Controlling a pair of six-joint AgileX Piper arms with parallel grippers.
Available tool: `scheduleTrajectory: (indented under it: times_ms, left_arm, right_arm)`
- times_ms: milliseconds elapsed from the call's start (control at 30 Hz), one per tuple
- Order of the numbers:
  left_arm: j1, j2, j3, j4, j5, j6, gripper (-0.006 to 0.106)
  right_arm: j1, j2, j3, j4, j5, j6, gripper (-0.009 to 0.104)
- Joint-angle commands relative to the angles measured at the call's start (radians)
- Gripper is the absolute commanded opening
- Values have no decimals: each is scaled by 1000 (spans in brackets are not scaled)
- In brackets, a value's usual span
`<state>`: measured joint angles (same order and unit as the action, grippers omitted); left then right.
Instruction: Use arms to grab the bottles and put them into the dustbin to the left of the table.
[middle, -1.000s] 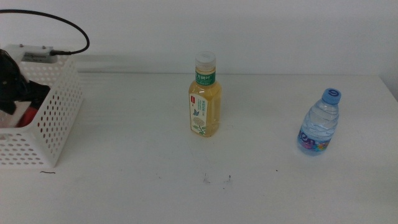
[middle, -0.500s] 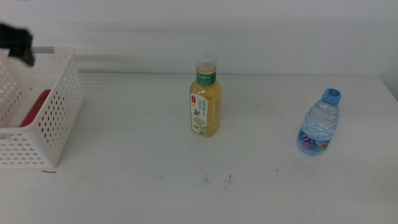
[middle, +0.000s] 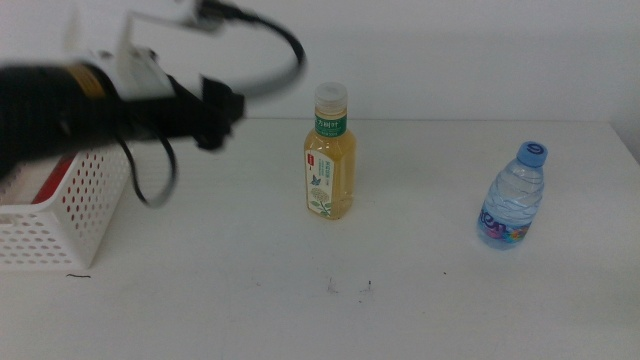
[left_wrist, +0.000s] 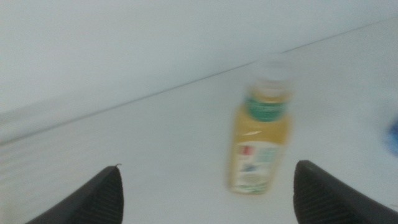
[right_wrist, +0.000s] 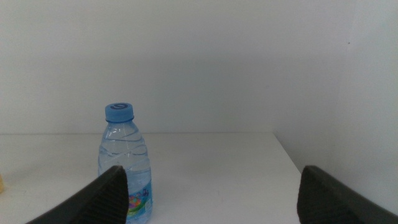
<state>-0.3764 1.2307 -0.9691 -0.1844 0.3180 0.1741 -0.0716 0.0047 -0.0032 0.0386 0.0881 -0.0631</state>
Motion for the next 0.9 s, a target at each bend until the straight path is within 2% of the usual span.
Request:
scheduleTrajectory:
  times_ms: [0,167,233,400,467,633,867]
  left_arm:
    - [-74,-38,87,-12,-167,-7,94]
    - [-158,-76,185,14,-227,-19,94]
    - [-189,-84,261,61,-389,-28,94]
    - [-212,-91,485,74,-807,-26,94]
    - [-212,-91,536,74,-837,-26,94]
    - [-212,-91,587,135,-832,-22,94]
    - [-212,-91,587,146,-822,-7,94]
  right_arm:
    - [-8,-5,3,-2,-7,-5,88]
    - [-8,-5,3,-2,-7,-5,88]
    - [-8,-5,3,-2,-7,-5,88]
    - [-8,-5,3,-2,-7,-5,88]
    - [-8,-5,3,-2,-7,-5,88]
    - [-8,-5,3,-2,-7,-5,88]
    - [-8,-5,3,-2,-7,-5,88]
